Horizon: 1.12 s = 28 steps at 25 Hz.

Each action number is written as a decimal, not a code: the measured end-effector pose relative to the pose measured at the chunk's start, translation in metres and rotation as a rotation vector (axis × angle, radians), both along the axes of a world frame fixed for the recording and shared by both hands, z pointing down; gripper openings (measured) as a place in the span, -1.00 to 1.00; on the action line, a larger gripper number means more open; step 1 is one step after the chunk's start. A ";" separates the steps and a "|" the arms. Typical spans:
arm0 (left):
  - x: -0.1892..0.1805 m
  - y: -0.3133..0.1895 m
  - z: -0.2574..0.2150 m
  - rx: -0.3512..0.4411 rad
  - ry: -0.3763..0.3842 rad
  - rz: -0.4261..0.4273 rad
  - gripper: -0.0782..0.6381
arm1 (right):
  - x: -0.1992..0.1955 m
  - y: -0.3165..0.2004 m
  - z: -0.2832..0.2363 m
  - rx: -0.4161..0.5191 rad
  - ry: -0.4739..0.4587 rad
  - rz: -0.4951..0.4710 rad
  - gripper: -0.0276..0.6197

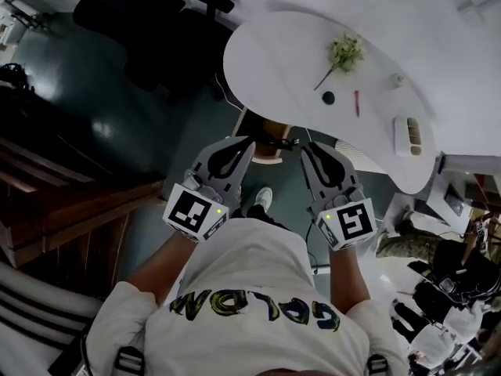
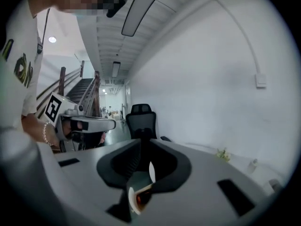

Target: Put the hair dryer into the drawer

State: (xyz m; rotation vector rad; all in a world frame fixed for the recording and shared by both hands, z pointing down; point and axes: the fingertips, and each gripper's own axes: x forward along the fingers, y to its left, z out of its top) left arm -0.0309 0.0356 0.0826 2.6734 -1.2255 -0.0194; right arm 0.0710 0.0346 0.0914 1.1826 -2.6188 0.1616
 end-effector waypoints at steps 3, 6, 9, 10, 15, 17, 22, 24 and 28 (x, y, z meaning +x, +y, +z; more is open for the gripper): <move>0.003 0.015 -0.025 0.058 -0.001 0.003 -0.75 | 0.000 0.018 -0.025 0.035 -0.037 0.016 -0.71; 0.005 0.023 -0.047 0.091 0.017 0.005 -0.75 | 0.003 0.028 -0.047 0.074 -0.052 0.037 -0.73; 0.008 0.028 -0.062 0.106 0.029 0.001 -0.75 | 0.006 0.035 -0.062 0.100 -0.061 0.048 -0.75; 0.009 0.029 -0.065 0.110 0.030 0.002 -0.75 | 0.007 0.037 -0.065 0.107 -0.060 0.048 -0.75; 0.016 0.034 -0.075 0.145 0.029 0.007 -0.75 | 0.008 0.043 -0.072 0.136 -0.064 0.059 -0.82; 0.019 0.032 -0.080 0.156 0.035 0.005 -0.75 | 0.009 0.041 -0.076 0.142 -0.077 0.063 -0.82; 0.022 0.030 -0.085 0.158 0.037 0.020 -0.75 | 0.009 0.038 -0.081 0.152 -0.075 0.067 -0.83; 0.022 0.030 -0.084 0.149 0.036 0.030 -0.75 | 0.009 0.038 -0.081 0.152 -0.068 0.069 -0.83; 0.017 0.034 -0.084 0.151 0.035 0.026 -0.75 | 0.010 0.039 -0.081 0.158 -0.063 0.073 -0.84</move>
